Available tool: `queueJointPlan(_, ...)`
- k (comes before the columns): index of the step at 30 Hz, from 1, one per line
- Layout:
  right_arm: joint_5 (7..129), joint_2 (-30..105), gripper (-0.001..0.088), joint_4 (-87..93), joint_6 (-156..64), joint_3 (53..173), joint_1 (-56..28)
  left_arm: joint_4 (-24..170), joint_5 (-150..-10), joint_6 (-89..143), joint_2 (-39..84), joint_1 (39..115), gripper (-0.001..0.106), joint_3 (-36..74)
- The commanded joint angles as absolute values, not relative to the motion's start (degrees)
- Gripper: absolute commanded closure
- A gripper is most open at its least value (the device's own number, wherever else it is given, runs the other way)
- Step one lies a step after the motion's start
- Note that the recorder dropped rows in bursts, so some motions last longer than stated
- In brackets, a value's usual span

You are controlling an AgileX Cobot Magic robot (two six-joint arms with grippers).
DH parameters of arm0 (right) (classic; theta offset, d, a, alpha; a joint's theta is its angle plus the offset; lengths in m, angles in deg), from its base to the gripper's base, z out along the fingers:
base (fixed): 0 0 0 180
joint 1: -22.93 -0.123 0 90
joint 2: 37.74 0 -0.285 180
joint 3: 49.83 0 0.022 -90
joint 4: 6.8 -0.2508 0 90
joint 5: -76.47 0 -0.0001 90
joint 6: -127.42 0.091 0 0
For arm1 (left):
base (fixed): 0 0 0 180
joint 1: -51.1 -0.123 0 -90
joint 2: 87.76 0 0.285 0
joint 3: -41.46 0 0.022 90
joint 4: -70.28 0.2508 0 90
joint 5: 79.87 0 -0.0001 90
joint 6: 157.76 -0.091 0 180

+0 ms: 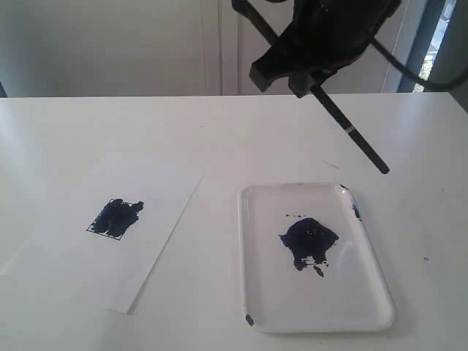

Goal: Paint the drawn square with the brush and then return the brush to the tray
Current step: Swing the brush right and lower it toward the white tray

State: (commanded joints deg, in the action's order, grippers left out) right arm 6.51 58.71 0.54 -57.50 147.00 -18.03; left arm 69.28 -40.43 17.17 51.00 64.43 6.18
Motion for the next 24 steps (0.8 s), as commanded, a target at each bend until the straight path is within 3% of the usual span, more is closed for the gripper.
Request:
queueJointPlan(12,9.17,45.37,0.0868,-0.68,-55.98,127.81,-18.03,67.08,-33.69,21.70,63.89,64.43,0.105,3.95)
queueJointPlan(24,28.44,34.89,0.0868,-5.90,-51.03,96.69,-18.03,57.48,-39.65,22.24,69.12,64.43,0.105,-7.25)
